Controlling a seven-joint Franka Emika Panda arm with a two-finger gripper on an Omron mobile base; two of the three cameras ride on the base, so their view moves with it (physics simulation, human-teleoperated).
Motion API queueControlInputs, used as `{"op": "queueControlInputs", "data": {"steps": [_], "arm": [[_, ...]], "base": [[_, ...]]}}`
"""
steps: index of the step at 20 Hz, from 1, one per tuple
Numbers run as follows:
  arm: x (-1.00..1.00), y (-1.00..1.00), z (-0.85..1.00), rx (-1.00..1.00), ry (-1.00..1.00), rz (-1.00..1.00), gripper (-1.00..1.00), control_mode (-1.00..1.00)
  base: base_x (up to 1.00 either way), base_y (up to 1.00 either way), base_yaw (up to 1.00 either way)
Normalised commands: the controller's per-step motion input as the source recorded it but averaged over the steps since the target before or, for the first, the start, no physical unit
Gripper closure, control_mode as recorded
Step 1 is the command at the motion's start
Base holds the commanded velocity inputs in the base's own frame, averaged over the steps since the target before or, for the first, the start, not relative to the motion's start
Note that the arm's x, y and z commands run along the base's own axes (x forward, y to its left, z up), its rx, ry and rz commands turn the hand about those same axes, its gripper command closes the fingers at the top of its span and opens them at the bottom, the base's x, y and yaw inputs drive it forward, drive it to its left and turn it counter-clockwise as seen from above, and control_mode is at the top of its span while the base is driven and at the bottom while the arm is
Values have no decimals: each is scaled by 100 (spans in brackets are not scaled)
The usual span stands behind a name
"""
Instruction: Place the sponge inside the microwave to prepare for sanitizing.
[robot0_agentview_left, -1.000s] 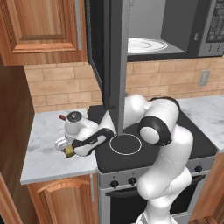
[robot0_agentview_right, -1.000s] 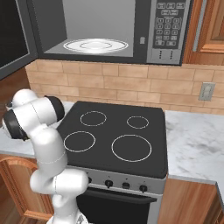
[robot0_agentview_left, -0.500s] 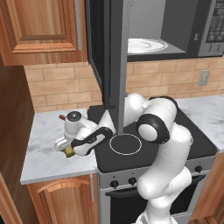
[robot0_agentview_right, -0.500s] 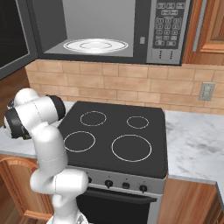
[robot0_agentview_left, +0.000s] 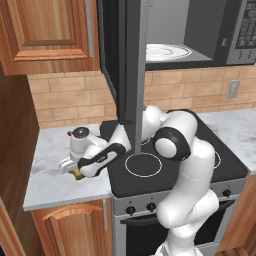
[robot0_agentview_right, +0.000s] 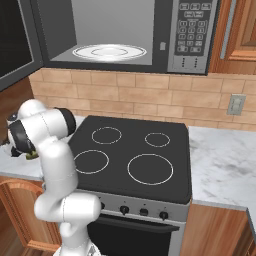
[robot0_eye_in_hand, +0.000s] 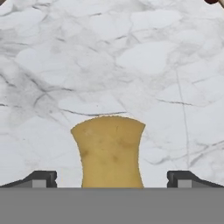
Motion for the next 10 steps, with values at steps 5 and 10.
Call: {"op": "queueControlInputs", "data": {"steps": [5,10], "arm": [[0,2,-21,0,2,0,-100,-100],[0,0,-23,0,0,0,-100,-100]], "base": [[0,0,0],[0,0,0]]}}
